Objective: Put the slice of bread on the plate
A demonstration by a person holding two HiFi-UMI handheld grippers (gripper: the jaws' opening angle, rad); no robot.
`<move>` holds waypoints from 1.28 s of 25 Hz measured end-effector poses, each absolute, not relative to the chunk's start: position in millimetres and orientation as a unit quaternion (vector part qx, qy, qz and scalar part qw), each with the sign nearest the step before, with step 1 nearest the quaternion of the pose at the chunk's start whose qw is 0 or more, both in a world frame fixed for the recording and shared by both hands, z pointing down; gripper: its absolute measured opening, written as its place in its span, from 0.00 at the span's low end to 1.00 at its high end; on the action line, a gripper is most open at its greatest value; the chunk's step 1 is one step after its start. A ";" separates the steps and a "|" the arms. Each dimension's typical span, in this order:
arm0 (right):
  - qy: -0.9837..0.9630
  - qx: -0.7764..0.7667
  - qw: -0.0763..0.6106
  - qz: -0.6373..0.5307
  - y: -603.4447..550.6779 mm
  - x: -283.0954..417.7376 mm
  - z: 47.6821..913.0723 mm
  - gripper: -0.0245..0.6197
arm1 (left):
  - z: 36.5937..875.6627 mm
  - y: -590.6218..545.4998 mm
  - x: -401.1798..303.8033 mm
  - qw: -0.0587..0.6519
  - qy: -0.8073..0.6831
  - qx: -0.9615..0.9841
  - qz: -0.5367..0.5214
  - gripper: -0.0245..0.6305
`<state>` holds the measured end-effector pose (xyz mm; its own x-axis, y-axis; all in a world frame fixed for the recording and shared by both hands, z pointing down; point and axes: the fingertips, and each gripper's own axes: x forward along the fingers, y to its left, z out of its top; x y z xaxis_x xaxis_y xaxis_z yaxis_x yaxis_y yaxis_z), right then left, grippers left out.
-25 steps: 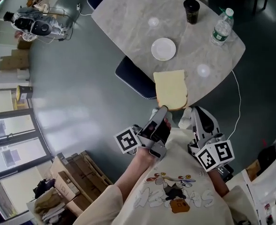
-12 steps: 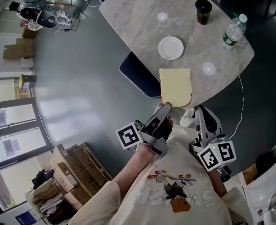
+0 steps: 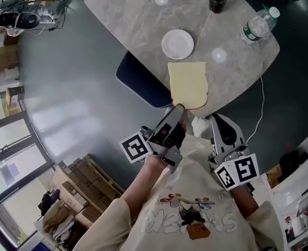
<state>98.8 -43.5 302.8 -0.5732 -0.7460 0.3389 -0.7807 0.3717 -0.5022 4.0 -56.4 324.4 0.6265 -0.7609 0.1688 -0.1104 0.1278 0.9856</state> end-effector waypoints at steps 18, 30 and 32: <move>-0.831 0.464 0.109 0.287 -174.8 54.1 353.9 0.05 | 413.2 -166.7 -47.6 0.688 -0.356 0.591 -0.225 0.17; -0.819 0.448 0.168 0.315 -206.6 29.2 436.6 0.05 | 506.8 -201.1 -53.3 0.719 -0.345 0.573 -0.189 0.17; -0.816 0.449 0.175 0.320 -210.2 28.4 448.3 0.05 | 517.6 -206.8 -55.3 0.719 -0.342 0.576 -0.186 0.17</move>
